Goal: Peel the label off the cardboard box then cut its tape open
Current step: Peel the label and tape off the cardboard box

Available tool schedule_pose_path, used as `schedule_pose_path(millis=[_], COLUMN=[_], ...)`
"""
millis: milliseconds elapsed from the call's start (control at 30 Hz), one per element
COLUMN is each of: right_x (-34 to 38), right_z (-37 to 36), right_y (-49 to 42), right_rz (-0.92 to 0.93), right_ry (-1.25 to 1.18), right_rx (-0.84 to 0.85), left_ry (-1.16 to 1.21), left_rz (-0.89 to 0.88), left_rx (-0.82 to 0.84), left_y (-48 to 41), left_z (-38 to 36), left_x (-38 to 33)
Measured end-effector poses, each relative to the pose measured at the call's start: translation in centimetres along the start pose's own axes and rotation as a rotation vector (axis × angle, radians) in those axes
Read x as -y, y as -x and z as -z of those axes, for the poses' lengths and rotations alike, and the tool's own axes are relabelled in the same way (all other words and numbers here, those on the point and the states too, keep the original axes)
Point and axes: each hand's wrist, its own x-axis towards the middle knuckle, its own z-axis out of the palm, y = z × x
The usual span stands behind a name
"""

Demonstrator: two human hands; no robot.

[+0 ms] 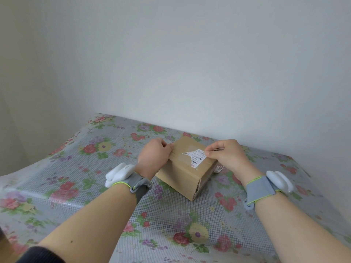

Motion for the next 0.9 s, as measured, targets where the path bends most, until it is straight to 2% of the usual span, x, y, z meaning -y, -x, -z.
schedule_pose_path(millis=[133, 300, 400, 467, 600, 633, 800, 900], right_x=[0.5, 1.6, 1.0, -0.1, -1.2, -1.1, -0.7, -0.3], right_z=[-0.7, -0.6, -0.4, -0.6, -0.8, -0.6, -0.1, -0.7], right_y=[-0.6, -0.8, -0.4, -0.3, -0.2, -0.3, -0.1, -0.1], right_rz=[-0.016, 0.016, 0.072, 0.089, 0.018, 0.026, 0.138, 0.197], right_ry=[0.108, 0.364, 0.389, 0.306, -0.211, -0.259, 0.065, 0.25], right_rx=[0.01, 0.113, 0.131, 0.129, -0.006, -0.046, -0.036, -0.127], left_ry=[-0.001, 0.008, 0.004, 0.005, 0.008, 0.006, -0.009, -0.008], left_rz=[0.0, 0.007, 0.007, 0.006, -0.007, -0.009, -0.002, -0.001], left_rx=[0.001, 0.012, 0.018, 0.022, 0.024, 0.021, 0.021, 0.02], left_y=[0.1, 0.0, 0.1, 0.1, 0.0, 0.0, -0.2, -0.2], left_z=[0.0, 0.1, 0.1, 0.2, 0.2, 0.1, 0.0, 0.0], left_x=[0.0, -0.1, 0.0, -0.1, 0.0, 0.0, 0.1, 0.0])
